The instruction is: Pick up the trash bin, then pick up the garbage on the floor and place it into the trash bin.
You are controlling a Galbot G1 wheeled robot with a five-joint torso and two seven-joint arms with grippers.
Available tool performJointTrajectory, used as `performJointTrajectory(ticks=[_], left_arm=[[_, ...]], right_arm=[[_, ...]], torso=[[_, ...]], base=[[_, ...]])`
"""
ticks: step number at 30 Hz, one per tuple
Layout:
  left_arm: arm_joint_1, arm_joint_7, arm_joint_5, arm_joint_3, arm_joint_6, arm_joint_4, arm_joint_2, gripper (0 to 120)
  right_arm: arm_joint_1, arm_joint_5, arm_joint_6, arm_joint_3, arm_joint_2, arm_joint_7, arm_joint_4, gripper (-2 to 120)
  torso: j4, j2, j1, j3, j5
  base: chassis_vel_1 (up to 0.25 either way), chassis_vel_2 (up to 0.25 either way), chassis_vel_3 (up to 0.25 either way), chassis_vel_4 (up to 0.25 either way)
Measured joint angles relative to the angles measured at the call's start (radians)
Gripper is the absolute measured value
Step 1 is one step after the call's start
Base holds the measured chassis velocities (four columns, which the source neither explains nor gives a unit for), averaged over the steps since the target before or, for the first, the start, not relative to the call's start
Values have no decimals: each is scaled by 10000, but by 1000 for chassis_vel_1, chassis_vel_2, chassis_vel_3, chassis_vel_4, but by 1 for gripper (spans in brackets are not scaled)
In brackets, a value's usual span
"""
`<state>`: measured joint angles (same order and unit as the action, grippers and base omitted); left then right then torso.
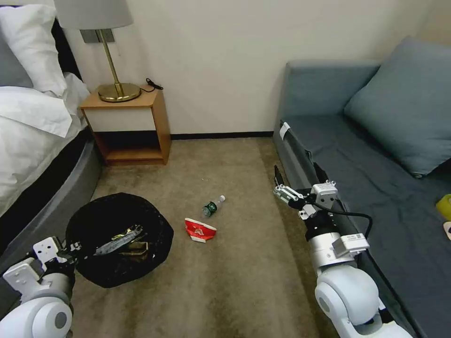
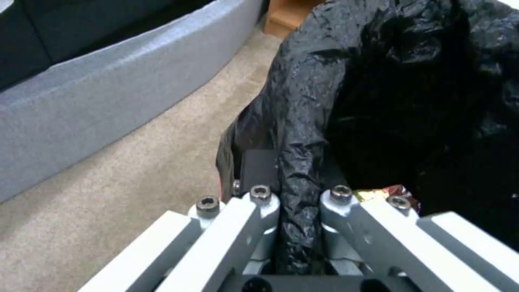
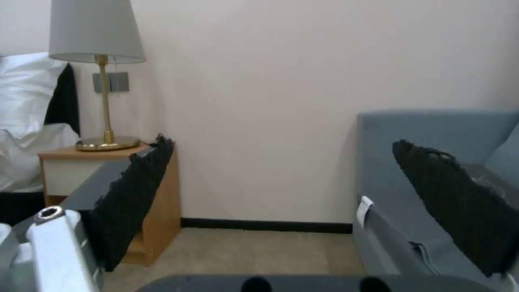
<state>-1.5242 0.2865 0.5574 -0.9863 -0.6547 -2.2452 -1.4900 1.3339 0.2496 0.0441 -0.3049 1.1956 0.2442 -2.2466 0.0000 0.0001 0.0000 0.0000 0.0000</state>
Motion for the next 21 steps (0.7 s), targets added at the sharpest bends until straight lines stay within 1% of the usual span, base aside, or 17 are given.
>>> performJointTrajectory(ticks=[6,21], left_arm=[[10,4,14,-25,-1,6,-1,4],[-37,25,96,-117,-9,-157,-10,4]], right_arm=[[-16,1,6,22,-24,-5,62,100],[0,73,-8,-18,-165,-7,65,100]], torso=[[0,0,0,0,0],[0,0,0,0,0]], base=[[0,0,0,0],[-61,60,72,-67]])
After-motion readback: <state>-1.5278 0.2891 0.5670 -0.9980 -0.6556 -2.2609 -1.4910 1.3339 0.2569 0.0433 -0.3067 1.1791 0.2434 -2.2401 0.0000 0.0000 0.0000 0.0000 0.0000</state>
